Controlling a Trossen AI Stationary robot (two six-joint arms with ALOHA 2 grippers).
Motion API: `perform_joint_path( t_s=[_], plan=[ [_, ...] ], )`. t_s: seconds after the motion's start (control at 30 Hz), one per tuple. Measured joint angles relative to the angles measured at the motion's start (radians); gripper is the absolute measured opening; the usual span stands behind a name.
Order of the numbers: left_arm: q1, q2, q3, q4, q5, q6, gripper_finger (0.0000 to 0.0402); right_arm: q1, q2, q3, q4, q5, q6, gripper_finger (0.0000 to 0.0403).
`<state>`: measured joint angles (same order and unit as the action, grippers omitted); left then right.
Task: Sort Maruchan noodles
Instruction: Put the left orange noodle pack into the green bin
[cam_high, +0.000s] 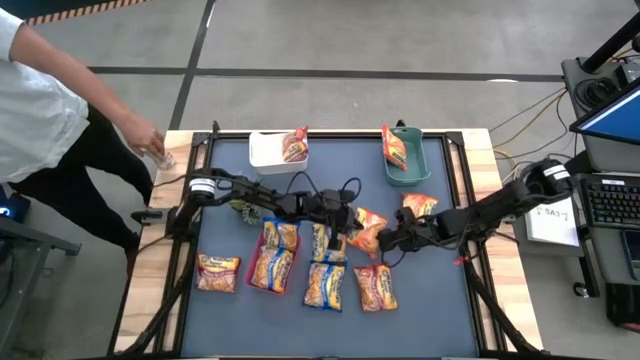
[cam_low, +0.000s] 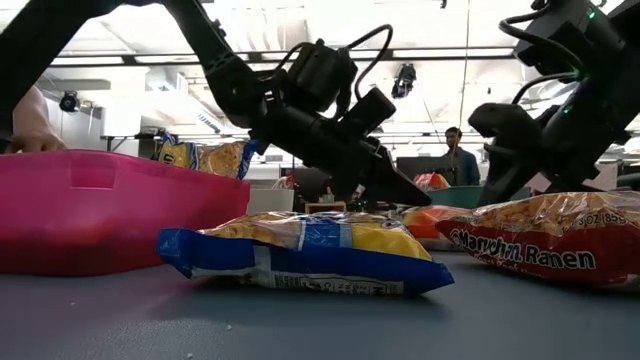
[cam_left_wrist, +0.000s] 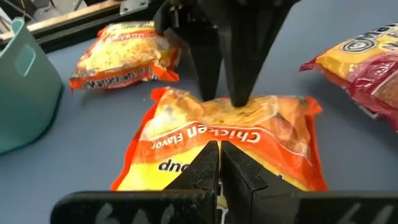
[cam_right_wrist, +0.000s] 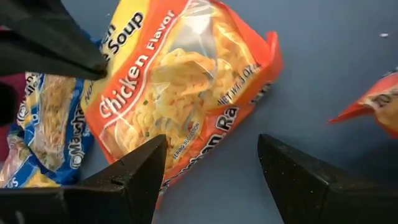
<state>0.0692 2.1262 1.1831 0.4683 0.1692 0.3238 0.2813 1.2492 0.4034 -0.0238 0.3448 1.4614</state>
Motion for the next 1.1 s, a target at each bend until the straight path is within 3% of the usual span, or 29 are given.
perform_joint_path(
  t_s=[0.5, 0.87, 1.1],
  plan=[
    [0.028, -0.012, 0.001, -0.124, -0.001, 0.008, 0.0000, 0.000, -0.117, 0.000, 0.001, 0.000, -0.049, 0.0246],
    [0.041, -0.011, -0.006, -0.133, 0.006, 0.007, 0.0000, 0.000, -0.066, -0.012, 0.020, 0.059, -0.031, 0.0247],
    [0.041, -0.029, -0.010, -0.138, 0.005, 0.001, 0.0000, 0.000, -0.048, -0.049, 0.170, 0.098, -0.058, 0.0247]
  ],
)
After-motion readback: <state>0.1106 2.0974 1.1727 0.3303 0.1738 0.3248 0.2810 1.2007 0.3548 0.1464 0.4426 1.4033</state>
